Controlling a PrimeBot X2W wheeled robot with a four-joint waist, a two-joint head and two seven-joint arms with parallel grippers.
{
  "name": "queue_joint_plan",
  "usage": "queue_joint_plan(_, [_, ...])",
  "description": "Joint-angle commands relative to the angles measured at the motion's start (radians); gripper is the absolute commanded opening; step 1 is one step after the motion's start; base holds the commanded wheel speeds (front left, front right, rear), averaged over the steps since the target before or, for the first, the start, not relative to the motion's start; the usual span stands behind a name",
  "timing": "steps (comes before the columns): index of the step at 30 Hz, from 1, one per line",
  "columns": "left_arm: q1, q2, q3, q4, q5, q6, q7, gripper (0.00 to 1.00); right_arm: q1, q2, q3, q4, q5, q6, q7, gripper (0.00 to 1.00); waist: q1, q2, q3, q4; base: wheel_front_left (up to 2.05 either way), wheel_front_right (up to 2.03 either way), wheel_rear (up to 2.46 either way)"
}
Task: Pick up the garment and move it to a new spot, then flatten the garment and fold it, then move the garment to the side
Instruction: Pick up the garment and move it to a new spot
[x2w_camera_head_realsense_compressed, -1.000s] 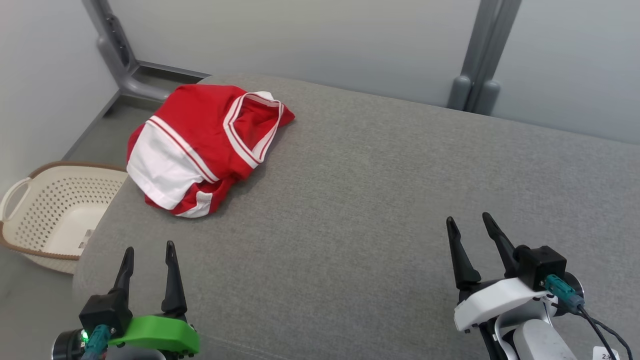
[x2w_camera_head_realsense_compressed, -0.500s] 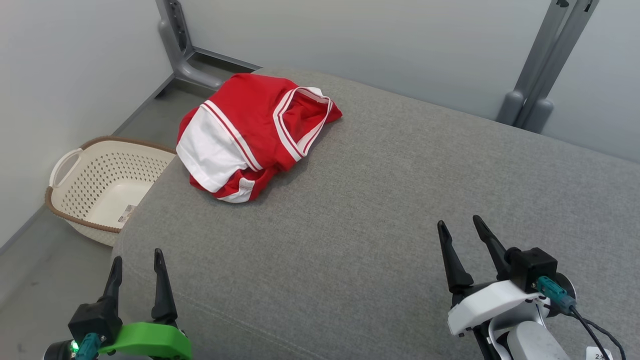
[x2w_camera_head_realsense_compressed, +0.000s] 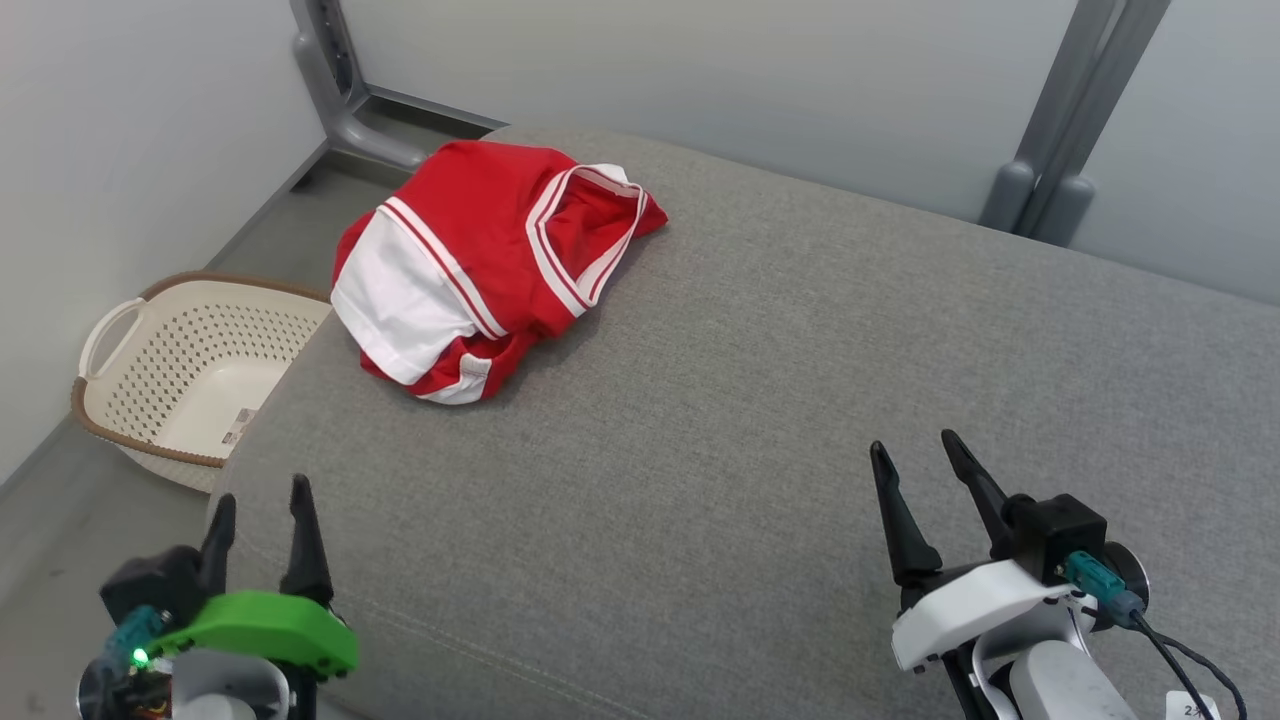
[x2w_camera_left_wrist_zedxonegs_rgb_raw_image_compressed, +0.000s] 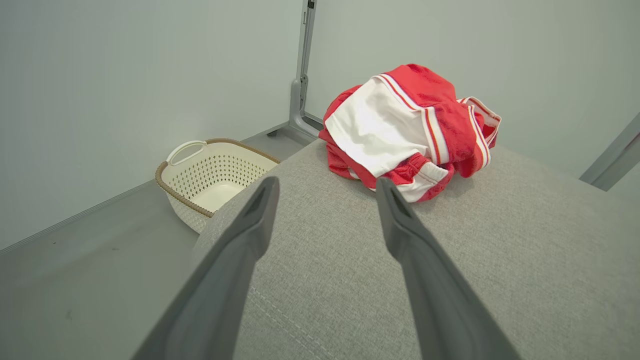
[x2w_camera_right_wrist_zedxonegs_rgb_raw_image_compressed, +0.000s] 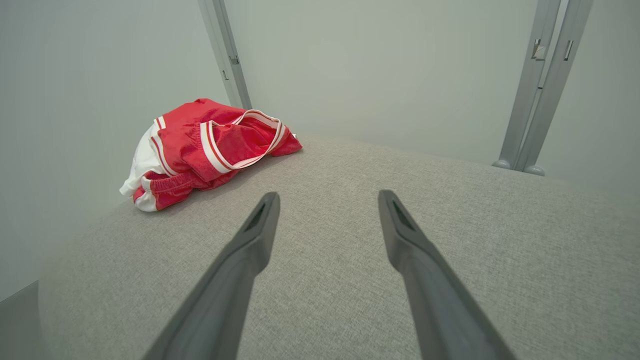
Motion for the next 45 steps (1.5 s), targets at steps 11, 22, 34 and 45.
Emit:
queue_joint_plan(11, [-0.414,0.070,0.075,0.212,-0.166,-0.034,0.144,1.00,-0.084,-0.005,-0.009,-0.059,-0.120,0.000,0.039,1.00,0.0000,0.0000,0.194,-0.129,0.00,0.00,0.00])
queue_joint_plan(22, [-0.699,0.141,0.160,0.411,-0.290,0.009,0.302,1.00,-0.114,-0.004,-0.012,-0.182,-0.192,0.000,0.103,1.00,0.0000,0.0000,0.359,-0.246,0.00,0.00,0.00])
queue_joint_plan(34, [-0.782,0.185,0.178,0.505,-0.325,0.063,0.430,1.00,-0.105,-0.003,-0.005,-0.240,-0.176,0.000,0.109,1.00,0.0000,0.0000,0.431,-0.318,0.00,0.00,0.00])
queue_joint_plan(45, [-0.775,0.207,0.118,0.440,-0.259,0.061,0.353,0.00,-0.088,-0.003,0.001,-0.180,-0.125,0.000,0.074,1.00,0.0000,0.0000,0.320,-0.310,0.00,0.00,0.00])
